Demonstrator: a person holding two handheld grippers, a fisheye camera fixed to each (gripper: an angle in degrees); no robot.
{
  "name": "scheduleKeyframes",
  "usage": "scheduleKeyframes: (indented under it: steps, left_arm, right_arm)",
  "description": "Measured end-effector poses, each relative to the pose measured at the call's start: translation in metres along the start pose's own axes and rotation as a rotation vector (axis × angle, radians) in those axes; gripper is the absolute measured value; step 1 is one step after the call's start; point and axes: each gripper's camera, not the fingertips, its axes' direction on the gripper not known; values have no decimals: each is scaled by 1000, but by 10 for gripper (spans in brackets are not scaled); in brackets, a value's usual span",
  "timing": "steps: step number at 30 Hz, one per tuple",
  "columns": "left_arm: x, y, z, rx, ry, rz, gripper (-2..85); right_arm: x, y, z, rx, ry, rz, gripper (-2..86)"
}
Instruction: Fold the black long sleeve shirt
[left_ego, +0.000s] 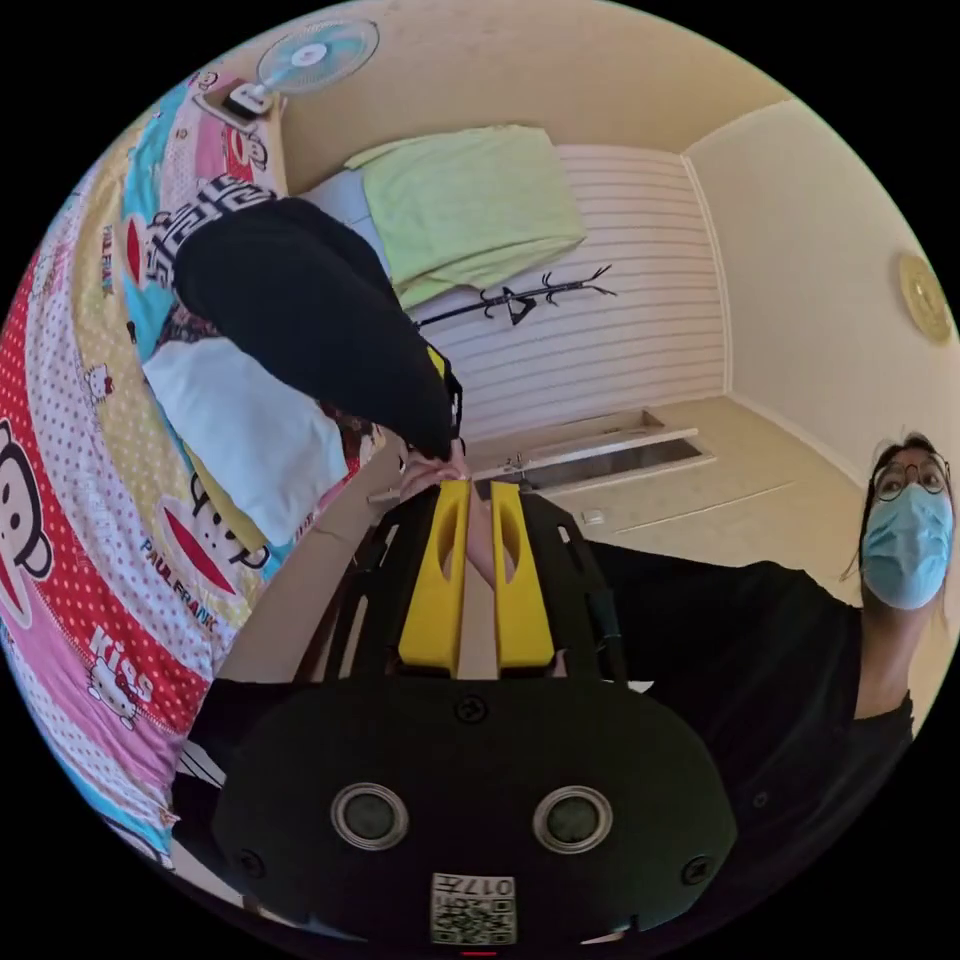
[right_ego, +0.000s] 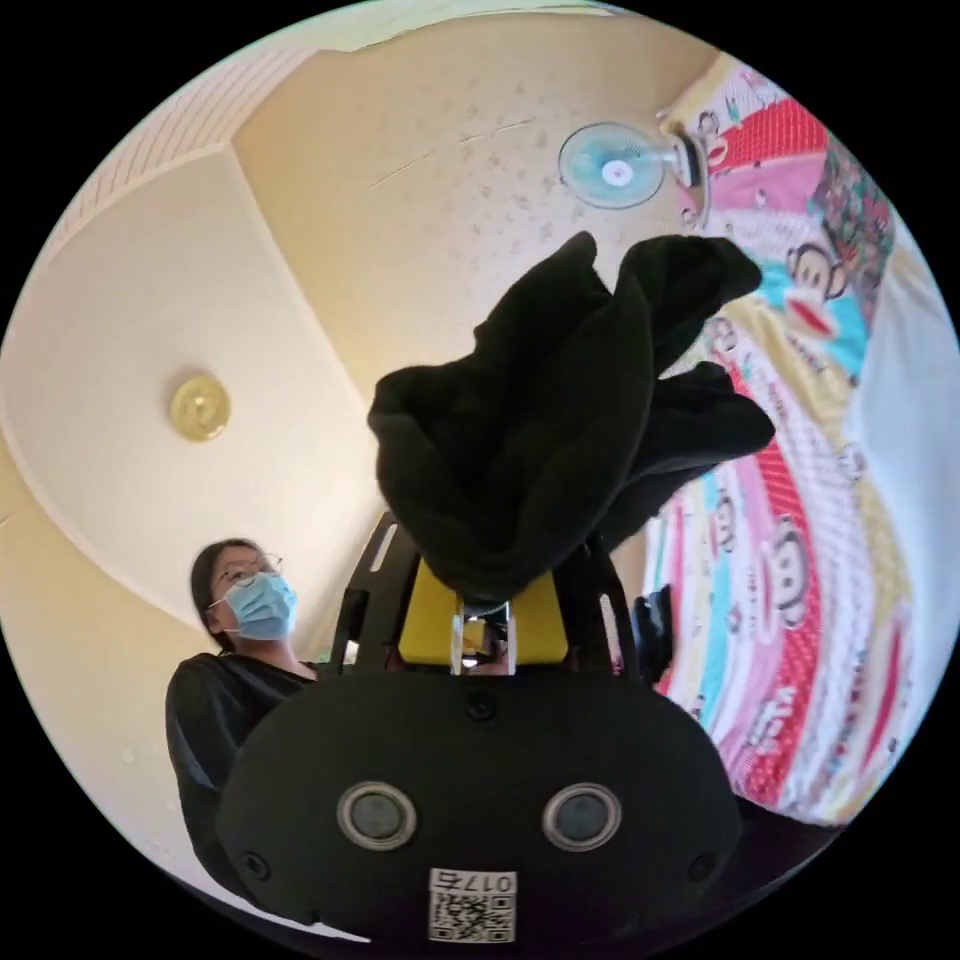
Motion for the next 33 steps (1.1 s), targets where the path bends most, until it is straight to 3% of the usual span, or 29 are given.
scheduleKeyframes:
  steps: [4,7,14,19,22,24,26,29,31,33]
  left_arm:
    - [-40,13,-8,-110,-117,-197,47]
    - [-76,40,-65,-114,-256,-408,48]
    - [-109,130,-233,-88,-606,-854,48]
    - [-114,228,-284,-277,-714,-1139,51]
    - [-107,309,-299,-263,-628,-1369,26]
    - [-102,355,-298,-146,-511,-1499,3]
    - [-95,402,-280,118,-278,-1637,-6]
    - [-94,418,-246,488,-23,-1621,-9]
    - [-100,408,-228,634,72,-1565,-10]
    - [-108,391,-217,699,116,-1530,-10]
  right_arm:
    - [38,47,-112,38,498,227,49]
    - [62,131,-176,85,728,482,32]
    - [81,331,-205,310,735,829,8]
    - [98,394,-161,477,620,911,4]
    - [95,371,-124,484,728,852,3]
    - [94,344,-95,400,757,771,3]
    - [89,315,-58,267,799,678,3]
    - [71,276,24,-60,961,495,3]
    - [50,266,100,-340,1130,309,3]
    - [34,274,152,-501,1257,164,3]
